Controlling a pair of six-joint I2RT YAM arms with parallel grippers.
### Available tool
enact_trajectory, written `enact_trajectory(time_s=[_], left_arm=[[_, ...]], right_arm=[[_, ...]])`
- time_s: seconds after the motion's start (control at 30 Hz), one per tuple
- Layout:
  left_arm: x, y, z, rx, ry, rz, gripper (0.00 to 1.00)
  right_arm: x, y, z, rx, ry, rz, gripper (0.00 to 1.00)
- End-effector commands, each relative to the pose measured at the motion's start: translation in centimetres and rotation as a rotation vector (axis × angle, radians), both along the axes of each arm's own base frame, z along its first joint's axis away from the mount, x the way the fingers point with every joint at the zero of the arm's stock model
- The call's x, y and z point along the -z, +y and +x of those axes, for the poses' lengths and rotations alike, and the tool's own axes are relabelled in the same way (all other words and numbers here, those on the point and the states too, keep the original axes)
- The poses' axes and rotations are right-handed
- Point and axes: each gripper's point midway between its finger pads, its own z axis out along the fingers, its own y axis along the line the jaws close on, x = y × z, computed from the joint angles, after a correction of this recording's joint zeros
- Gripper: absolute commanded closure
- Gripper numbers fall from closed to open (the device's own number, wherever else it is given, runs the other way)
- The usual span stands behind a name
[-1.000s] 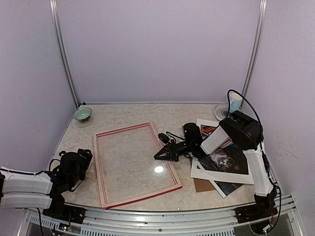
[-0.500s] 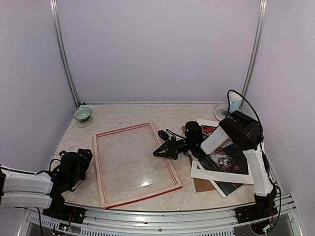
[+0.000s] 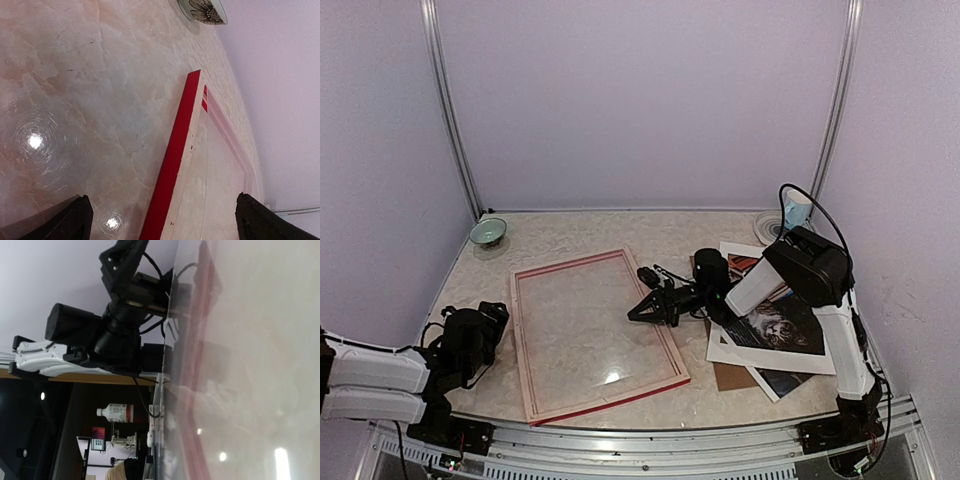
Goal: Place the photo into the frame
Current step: Adjust the glass panel to frame the body.
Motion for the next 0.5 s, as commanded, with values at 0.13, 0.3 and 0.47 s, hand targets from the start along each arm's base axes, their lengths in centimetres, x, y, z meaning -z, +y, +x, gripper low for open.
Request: enact_trajectory(time_s=[0.13, 0.3, 0.47], left_arm=[[2.68, 0.52, -1.50, 0.023, 0.109, 0.046, 0.01], [2.51, 0.65, -1.52, 0.017, 0.104, 0.047, 0.01], [2.50, 0.79, -1.61, 0.012, 0.105, 0.049, 0.01]], right_arm=[[-0.05, 0.34, -0.92, -0.029, -0.030, 0.008, 1.00], [0.10, 0.22, -1.02, -0.027, -0.032, -0.001, 1.00], [0.42, 0.14, -1.12, -0.028, -0.032, -0.004, 1.00]])
